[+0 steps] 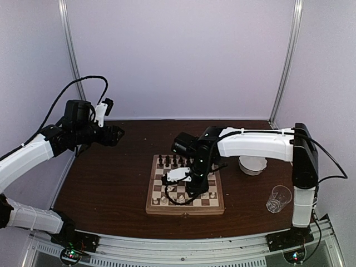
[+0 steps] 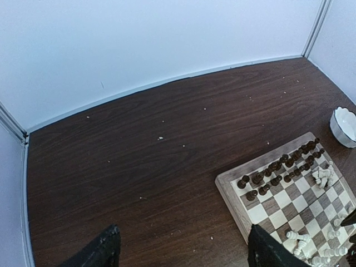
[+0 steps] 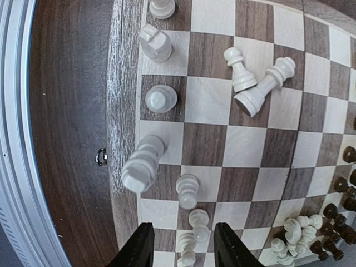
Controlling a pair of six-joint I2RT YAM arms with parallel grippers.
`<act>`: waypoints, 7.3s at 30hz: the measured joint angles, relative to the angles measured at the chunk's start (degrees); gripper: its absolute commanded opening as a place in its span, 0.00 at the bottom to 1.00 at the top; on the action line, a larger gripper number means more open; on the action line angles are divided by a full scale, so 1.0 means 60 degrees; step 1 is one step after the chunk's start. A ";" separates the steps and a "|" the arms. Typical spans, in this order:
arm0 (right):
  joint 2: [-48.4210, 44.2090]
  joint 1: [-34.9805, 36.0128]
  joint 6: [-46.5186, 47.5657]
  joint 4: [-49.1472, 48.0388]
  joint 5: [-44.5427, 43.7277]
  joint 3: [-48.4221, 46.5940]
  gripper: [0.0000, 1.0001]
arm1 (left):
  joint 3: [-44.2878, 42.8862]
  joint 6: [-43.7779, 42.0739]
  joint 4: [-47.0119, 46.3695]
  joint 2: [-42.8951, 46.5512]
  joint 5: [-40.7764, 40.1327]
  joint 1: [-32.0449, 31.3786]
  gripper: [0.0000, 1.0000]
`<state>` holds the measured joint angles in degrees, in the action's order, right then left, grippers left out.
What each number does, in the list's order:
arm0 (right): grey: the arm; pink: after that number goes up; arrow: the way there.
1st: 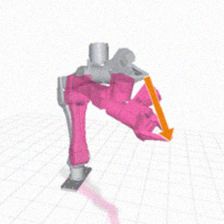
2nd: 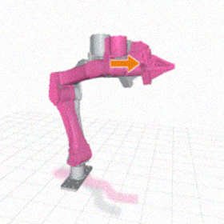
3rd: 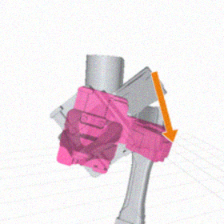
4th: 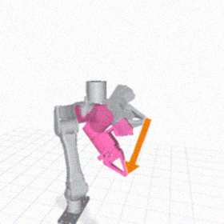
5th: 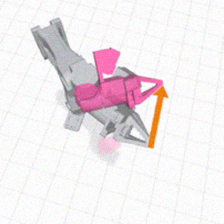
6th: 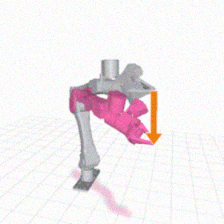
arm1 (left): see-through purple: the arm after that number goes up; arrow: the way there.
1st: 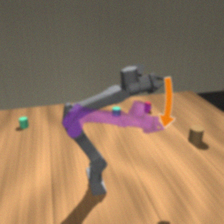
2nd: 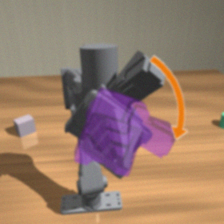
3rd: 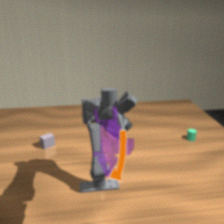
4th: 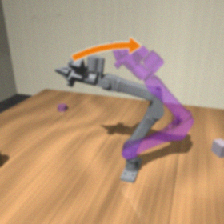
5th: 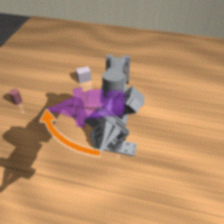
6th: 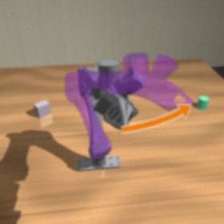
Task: Set up the chess pieces on the board
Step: Adjust the pawn at e2, then pick up the chessboard, then pass from the right arm to the left
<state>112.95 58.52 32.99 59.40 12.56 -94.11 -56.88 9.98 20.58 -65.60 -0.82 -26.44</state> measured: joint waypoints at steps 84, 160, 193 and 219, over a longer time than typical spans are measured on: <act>0.0120 -0.3235 -0.0667 -0.1268 0.0401 0.0583 0.38 | -0.1115 0.1738 0.0554 -0.2437 0.1687 -0.2805 0.64; 0.0124 -0.2514 -0.1526 -0.0922 0.1370 0.0208 0.07 | 0.0477 0.2302 -0.1104 -0.2040 0.2430 -0.2845 0.64; -0.1293 -0.2532 -0.1541 -0.1089 0.4867 0.0255 0.10 | 0.2175 0.9428 -1.2560 -0.6069 0.5941 -0.3621 0.42; -0.1745 -0.2554 -0.1953 -0.1366 0.4776 0.0477 0.15 | 0.2062 1.0797 -1.4101 -0.6801 0.6073 -0.3665 0.10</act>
<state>102.48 43.20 21.28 51.20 41.21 -91.24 -44.51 74.76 -64.03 -106.41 35.62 -48.42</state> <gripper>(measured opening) 0.125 0.149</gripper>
